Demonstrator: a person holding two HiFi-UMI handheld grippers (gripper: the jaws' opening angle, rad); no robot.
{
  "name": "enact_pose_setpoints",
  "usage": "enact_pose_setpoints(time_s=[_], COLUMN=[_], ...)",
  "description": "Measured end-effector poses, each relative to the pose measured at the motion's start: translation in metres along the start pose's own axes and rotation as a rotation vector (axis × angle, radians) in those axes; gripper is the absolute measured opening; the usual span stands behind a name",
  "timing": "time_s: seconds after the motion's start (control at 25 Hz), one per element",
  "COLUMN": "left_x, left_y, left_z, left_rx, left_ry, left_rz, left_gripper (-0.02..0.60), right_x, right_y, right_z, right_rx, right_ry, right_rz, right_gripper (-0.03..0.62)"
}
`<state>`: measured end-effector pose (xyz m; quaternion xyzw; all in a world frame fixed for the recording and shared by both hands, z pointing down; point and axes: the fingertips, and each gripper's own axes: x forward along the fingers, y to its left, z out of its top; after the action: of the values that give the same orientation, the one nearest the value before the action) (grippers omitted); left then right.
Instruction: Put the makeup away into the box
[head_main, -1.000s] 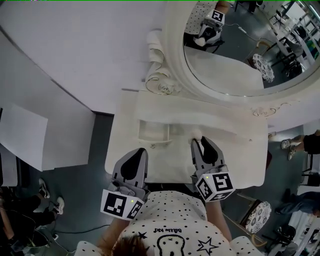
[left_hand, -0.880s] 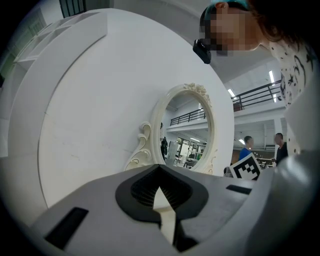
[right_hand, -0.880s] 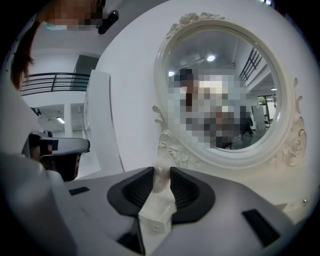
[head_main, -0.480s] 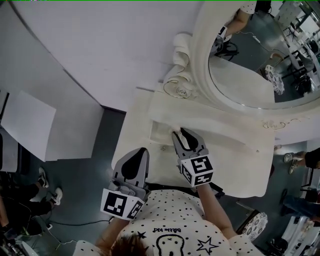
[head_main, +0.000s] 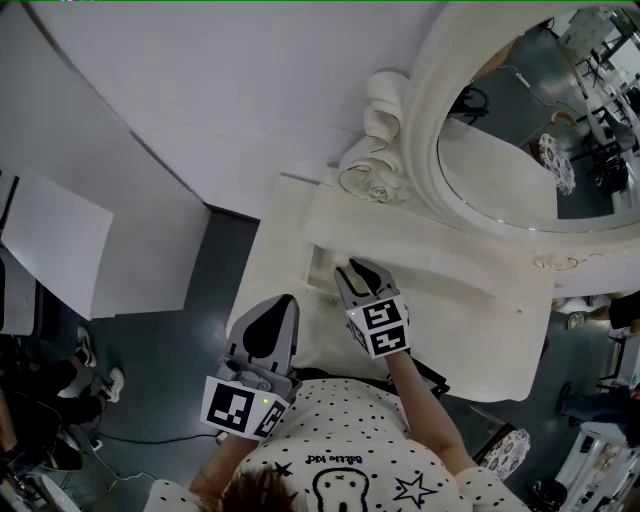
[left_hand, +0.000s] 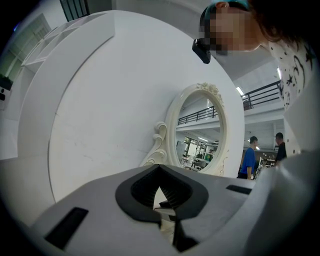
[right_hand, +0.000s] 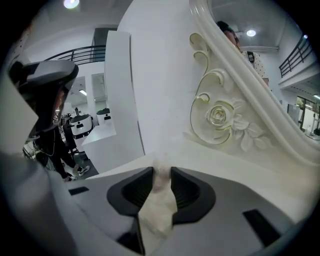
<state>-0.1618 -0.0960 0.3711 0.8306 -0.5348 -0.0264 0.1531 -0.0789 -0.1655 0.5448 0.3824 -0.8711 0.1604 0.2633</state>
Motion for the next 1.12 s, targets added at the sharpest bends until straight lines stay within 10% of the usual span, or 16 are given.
enact_pose_setpoints(time_s=[1.12], left_x=[0.004], left_y=[0.004], left_z=[-0.001], left_rx=[-0.011], left_ry=[0.001], left_rz=[0.014], left_gripper=[-0.005], right_x=[0.017], right_y=[0.006], right_z=[-0.026], right_rx=[-0.059], right_ry=[0.127], right_rz=[0.013], right_gripper=[0.160])
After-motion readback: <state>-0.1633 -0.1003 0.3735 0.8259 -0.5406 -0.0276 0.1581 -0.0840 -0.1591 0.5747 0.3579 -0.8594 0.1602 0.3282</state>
